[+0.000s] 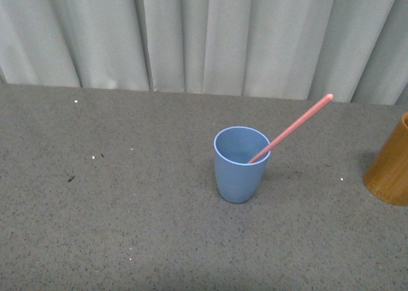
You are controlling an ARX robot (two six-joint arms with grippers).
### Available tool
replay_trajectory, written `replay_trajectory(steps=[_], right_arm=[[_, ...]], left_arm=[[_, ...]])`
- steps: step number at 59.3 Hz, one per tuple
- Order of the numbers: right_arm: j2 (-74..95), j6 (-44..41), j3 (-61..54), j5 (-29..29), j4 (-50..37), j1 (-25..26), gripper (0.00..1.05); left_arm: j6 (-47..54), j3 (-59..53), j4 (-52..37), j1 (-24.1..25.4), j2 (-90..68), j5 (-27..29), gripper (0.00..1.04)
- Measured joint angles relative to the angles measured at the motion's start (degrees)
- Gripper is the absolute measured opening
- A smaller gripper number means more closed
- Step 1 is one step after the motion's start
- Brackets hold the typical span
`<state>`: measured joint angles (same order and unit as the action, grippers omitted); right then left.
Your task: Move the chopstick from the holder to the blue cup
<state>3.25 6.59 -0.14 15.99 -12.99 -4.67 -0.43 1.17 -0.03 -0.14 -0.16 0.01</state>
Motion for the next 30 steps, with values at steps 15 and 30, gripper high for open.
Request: replay_trajectory(steps=[15,30], right_arm=[[-0.07,6.32,-0.04,6.84,-3.32,-1.46,0.61],[-2.75,-0.63,0.46,-11.26,10.49,3.61,0.69]], left_arm=[[0.0,0.0,0.0,0.02,-0.02,-0.02,0.98],[0.0,0.0,0.0,0.0,-0.02,-0.02,0.98]])
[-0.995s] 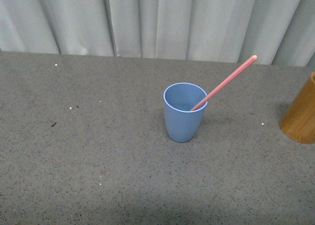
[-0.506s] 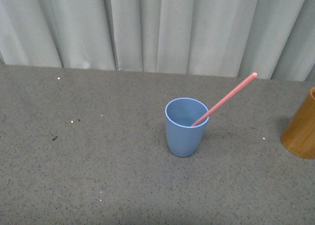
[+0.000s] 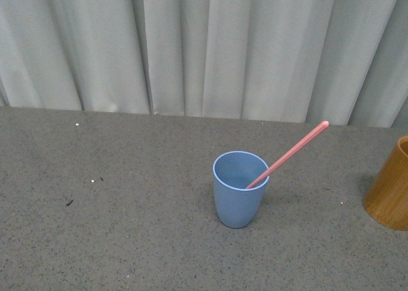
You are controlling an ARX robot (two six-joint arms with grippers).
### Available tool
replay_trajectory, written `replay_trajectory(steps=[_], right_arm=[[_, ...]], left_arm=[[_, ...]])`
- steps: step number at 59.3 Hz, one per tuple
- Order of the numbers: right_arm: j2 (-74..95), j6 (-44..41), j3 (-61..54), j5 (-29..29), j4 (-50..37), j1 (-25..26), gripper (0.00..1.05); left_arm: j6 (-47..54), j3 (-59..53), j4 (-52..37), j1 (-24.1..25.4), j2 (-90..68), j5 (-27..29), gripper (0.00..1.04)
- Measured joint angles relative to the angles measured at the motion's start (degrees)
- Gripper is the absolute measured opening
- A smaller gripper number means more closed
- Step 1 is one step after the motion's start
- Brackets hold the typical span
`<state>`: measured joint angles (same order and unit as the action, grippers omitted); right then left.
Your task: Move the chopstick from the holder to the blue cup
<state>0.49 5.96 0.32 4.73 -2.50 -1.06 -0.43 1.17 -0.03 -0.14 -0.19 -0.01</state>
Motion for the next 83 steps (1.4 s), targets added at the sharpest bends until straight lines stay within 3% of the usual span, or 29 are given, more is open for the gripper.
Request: replay_trajectory(steps=[3,8,20,22,24,39,51,83], right_arm=[[-0.02,-2.82,0.0,-4.11,2.45,0.66,0.57],[-0.24,-4.7,0.0,-4.66,2.47,0.79,0.37],[-0.24,-5.51,0.0,-4.66,2.49,0.92,0.02],[-0.24,-5.7,0.0,-4.63,2.49,0.92,0.01],[-0.24,-5.84,0.0,-4.66,2.49,0.92,0.03],[-0.24,-5.79,0.0,-4.66,2.49,0.92,0.47],[-0.24,-5.77,0.0,-4.66,2.49,0.92,0.97],[-0.24,-5.79,0.0,-4.66,2.49,0.92,0.95]], left_arm=[[0.0,0.0,0.0,0.02,0.02,0.0,0.98],[0.0,0.0,0.0,0.0,0.0,0.02,0.98],[0.0,0.0,0.0,0.02,0.0,0.02,0.98],[0.0,0.0,0.0,0.0,0.0,0.02,0.98],[0.0,0.0,0.0,0.02,0.0,0.0,0.98],[0.0,0.0,0.0,0.02,0.0,0.02,0.98],[0.0,0.0,0.0,0.02,0.0,0.02,0.98],[0.0,0.0,0.0,0.02,0.0,0.02,0.98]])
